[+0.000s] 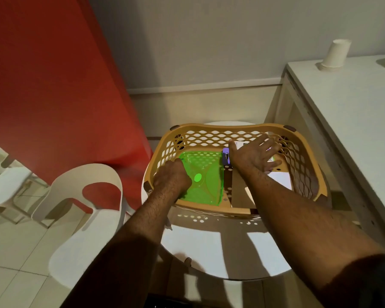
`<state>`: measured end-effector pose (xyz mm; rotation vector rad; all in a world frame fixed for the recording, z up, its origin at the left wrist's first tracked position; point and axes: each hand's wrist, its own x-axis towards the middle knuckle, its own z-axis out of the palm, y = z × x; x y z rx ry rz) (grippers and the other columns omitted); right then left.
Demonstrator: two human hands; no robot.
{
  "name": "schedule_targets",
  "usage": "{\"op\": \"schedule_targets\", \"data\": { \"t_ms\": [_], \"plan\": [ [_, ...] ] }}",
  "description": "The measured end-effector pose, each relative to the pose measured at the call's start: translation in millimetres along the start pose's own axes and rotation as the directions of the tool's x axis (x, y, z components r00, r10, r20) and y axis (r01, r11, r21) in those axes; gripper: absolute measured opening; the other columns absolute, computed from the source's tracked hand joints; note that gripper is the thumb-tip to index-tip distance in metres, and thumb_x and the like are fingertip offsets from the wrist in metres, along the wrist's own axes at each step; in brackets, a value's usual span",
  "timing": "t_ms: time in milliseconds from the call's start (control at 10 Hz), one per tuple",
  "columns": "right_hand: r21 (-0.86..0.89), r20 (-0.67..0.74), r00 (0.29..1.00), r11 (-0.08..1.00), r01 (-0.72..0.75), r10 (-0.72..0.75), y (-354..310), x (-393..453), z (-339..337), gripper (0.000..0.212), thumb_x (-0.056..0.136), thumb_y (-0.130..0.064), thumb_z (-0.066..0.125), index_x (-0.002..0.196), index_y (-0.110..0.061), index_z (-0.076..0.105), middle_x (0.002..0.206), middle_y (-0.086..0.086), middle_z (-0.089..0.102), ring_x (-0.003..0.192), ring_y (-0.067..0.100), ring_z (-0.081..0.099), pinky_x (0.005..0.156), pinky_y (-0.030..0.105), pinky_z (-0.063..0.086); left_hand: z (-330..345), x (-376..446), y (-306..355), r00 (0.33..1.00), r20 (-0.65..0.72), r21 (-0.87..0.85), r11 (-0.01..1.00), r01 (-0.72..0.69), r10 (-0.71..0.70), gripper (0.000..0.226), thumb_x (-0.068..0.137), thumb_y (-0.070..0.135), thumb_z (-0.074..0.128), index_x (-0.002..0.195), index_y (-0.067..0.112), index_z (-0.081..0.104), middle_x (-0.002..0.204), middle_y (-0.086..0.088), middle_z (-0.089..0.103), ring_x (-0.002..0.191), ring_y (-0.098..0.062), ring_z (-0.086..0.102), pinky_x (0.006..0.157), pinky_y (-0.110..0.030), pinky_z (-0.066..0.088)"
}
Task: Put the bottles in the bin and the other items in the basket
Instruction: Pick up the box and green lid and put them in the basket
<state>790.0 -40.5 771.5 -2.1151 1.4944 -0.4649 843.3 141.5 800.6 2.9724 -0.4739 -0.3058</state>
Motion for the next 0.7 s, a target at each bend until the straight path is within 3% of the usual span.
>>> {"op": "schedule_targets", "data": {
  "t_ms": [100, 200, 300, 400, 500, 700],
  "plan": [
    [-0.106, -0.013, 0.982, 0.976, 0.188, -0.191, -0.6, -9.3, -7.3, 0.084, 0.083, -0.060, 0.052, 0.145, -0.006, 0.036, 0.155, 0.016, 0.032, 0.147, 0.035, 0.019, 0.116, 0.055, 0.011, -1.5, -12.4, 2.0, 0.990, -0.135, -0.118, 0.992, -0.051, 0.035, 0.051, 0.082, 0.028, 0.057, 0.131, 0.017, 0.049, 0.132, -0.008, 0.053, 0.121, -0.030, 0.052, 0.095, -0.042, 0.045],
    [-0.229, 0.090, 0.803, 0.772, 0.593, -0.590, 8.3, -36.5, -41.1, 0.058, 0.089, -0.055, 0.046, 0.119, -0.009, 0.061, 0.128, 0.016, 0.060, 0.123, 0.034, 0.050, 0.106, 0.045, 0.035, -7.2, -50.4, 5.2, 0.949, -0.313, -0.174, 0.981, -0.089, 0.030, 0.048, 0.084, 0.039, 0.056, 0.128, 0.020, 0.053, 0.128, -0.004, 0.055, 0.119, -0.029, 0.052, 0.090, -0.045, 0.043],
    [-0.234, 0.236, 0.580, 0.533, 0.813, -0.780, 35.7, -69.5, -81.2, 0.052, 0.091, -0.056, 0.047, 0.118, -0.014, 0.065, 0.122, 0.011, 0.065, 0.116, 0.030, 0.055, 0.102, 0.040, 0.038, -8.0, -98.1, 4.1, 0.914, -0.395, -0.219, 0.957, -0.191, 0.092, 0.050, 0.085, 0.043, 0.057, 0.127, 0.017, 0.056, 0.130, -0.005, 0.058, 0.119, -0.029, 0.054, 0.092, -0.041, 0.045],
    [-0.222, 0.275, 0.533, 0.486, 0.845, -0.800, 63.4, -95.2, -110.2, 0.052, 0.091, -0.056, 0.049, 0.121, -0.017, 0.065, 0.124, 0.009, 0.066, 0.119, 0.029, 0.055, 0.102, 0.038, 0.038, -2.6, -140.0, 5.5, 0.906, -0.395, -0.228, 0.939, -0.257, 0.152, 0.053, 0.086, 0.044, 0.056, 0.130, 0.015, 0.054, 0.134, -0.006, 0.056, 0.122, -0.028, 0.052, 0.095, -0.040, 0.044],
    [-0.183, 0.241, 0.552, 0.522, 0.833, -0.798, 97.1, -117.1, -137.6, 0.050, 0.089, -0.056, 0.052, 0.121, -0.020, 0.066, 0.125, 0.007, 0.067, 0.119, 0.028, 0.056, 0.102, 0.037, 0.041, 6.5, -183.2, 10.6, 0.904, -0.373, -0.211, 0.929, -0.304, 0.211, 0.055, 0.087, 0.046, 0.055, 0.133, 0.015, 0.052, 0.135, -0.007, 0.055, 0.123, -0.028, 0.051, 0.096, -0.039, 0.043],
    [-0.051, 0.100, 0.622, 0.620, 0.783, -0.777, 192.2, -168.6, -216.6, 0.045, 0.088, -0.056, 0.053, 0.116, -0.025, 0.068, 0.115, -0.002, 0.072, 0.103, 0.018, 0.064, 0.086, 0.034, 0.053, 23.4, -290.5, 39.9, 0.908, -0.342, -0.306, 0.885, -0.350, 0.241, 0.048, 0.084, 0.048, 0.054, 0.125, 0.023, 0.056, 0.130, -0.003, 0.059, 0.117, -0.029, 0.054, 0.094, -0.040, 0.047]
  ]
}}
